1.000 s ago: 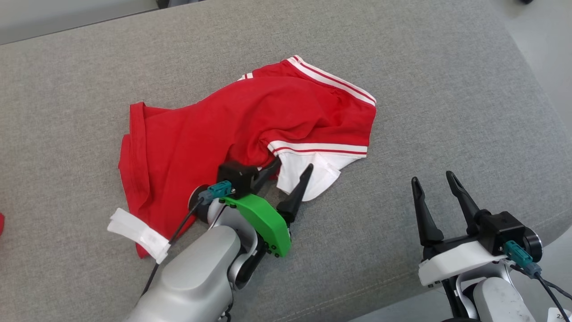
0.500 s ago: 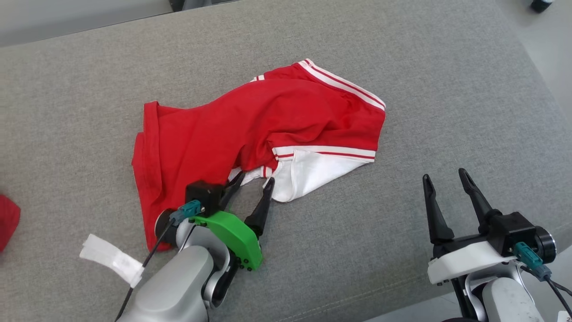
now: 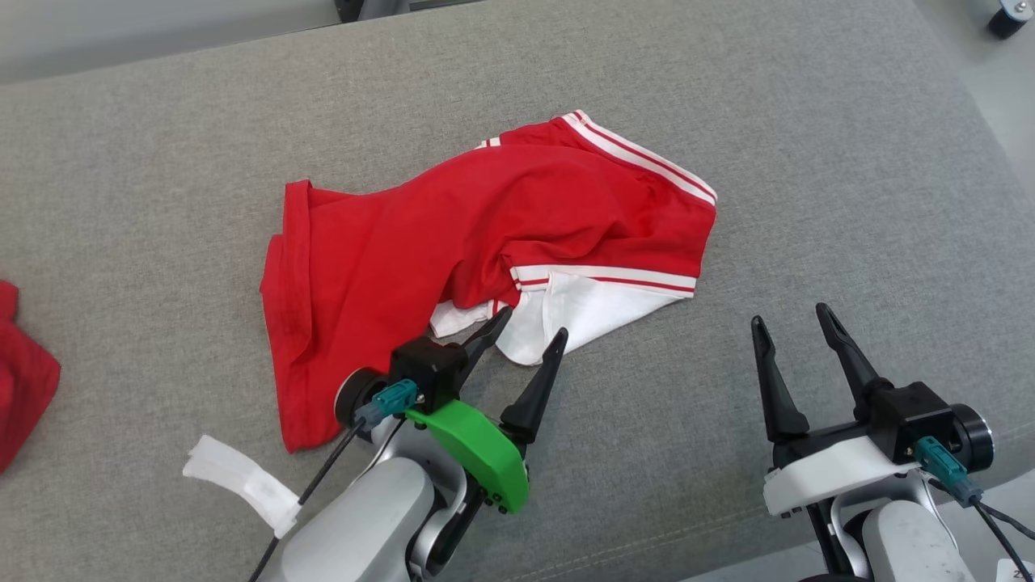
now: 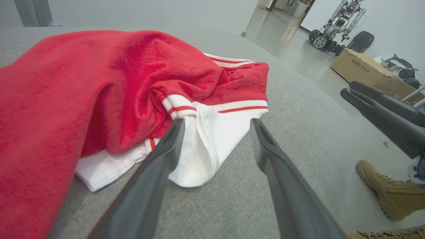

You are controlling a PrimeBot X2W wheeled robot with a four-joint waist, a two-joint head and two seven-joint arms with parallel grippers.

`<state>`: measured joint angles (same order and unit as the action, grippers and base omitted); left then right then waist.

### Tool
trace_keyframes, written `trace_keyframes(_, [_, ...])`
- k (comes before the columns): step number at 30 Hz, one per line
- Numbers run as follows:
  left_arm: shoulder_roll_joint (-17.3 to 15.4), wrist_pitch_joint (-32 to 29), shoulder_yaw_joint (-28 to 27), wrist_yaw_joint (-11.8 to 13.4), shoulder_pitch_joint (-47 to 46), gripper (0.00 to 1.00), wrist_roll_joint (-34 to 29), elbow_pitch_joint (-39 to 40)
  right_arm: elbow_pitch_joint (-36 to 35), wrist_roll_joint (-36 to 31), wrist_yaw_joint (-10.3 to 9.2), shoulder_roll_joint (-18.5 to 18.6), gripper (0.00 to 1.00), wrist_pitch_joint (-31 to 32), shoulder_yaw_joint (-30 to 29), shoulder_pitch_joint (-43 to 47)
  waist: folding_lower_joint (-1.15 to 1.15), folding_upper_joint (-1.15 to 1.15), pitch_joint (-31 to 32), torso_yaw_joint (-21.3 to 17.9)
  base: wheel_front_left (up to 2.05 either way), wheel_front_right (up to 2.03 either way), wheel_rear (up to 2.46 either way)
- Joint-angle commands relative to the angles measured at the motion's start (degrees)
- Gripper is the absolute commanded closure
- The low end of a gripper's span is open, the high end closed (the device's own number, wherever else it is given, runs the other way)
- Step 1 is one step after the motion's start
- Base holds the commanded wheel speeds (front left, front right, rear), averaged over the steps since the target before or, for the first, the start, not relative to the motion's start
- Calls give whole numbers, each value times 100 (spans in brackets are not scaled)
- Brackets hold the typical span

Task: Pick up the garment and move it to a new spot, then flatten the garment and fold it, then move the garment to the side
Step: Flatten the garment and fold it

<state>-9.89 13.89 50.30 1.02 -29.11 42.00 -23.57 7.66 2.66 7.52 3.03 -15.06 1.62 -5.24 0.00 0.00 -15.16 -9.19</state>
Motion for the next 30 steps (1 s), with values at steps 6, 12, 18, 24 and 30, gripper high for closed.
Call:
trace_keyframes(6, [225, -236, 115, -169, -270, 0, 47, -520, 33, 47, -6, 13, 0, -17, 106, -98, 0, 0, -99, -220, 0, 0, 0])
trace_keyframes(12, [382, -246, 48, -235, -513, 0, 186, -1200, 49, 70, -6, 5, 0, -17, 109, -122, 0, 0, -166, -350, 0, 0, 0])
trace_keyframes(18, [460, -223, 36, -302, -673, 0, 238, -1677, 63, 69, -6, -1, 0, -17, 121, -114, 0, 0, -163, -414, 0, 0, 0])
trace_keyframes(24, [588, -207, 165, -507, -801, 24, 310, -1963, 69, 88, -6, -6, 0, -17, 112, -111, 0, 0, -193, -442, 0, 0, 0])
trace_keyframes(30, [654, -212, 373, -576, -882, 100, 280, -2053, 56, 124, -6, -9, 0, -17, 113, -107, 0, 0, -205, -458, 0, 0, 0])
